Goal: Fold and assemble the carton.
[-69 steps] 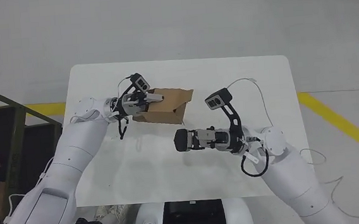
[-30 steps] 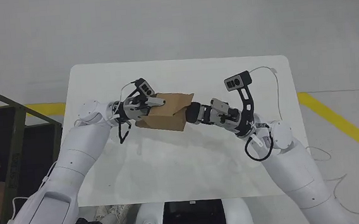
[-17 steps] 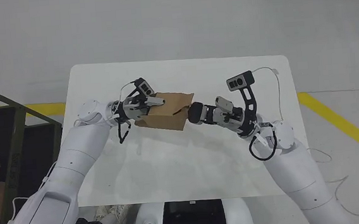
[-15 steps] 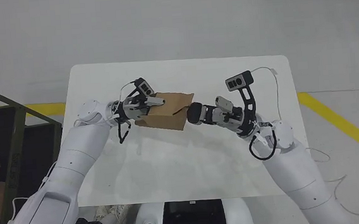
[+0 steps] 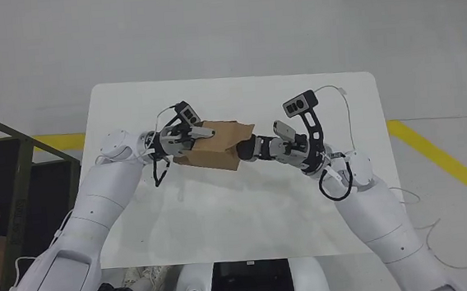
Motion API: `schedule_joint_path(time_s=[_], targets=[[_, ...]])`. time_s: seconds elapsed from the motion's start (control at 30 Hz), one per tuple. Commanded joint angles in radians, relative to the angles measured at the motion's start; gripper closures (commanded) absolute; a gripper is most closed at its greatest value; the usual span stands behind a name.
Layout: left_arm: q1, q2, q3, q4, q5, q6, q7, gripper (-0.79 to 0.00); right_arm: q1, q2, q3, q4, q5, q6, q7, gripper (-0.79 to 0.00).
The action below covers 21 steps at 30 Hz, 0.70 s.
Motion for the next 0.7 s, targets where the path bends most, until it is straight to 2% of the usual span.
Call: schedule_joint_path(time_s=[0.0,0.43,0.67], targets=[[-0.001,0.000,-0.002,0.002,0.000,0.000,0.000,0.000,0.003,-0.002,-0.005,-0.001,-0.005,0.005,0.002,-0.785],[-0.003,0.001,-0.002,0.007,0.001,-0.003,0.000,0.000,0.020,-0.019,-0.048,0.019,0.022,0.009,0.029,-0.785],[-0.005,0.003,-0.012,0.030,0.007,-0.014,0.000,0.000,-0.025,-0.006,0.020,-0.035,0.018,0.003,0.050,-0.785]])
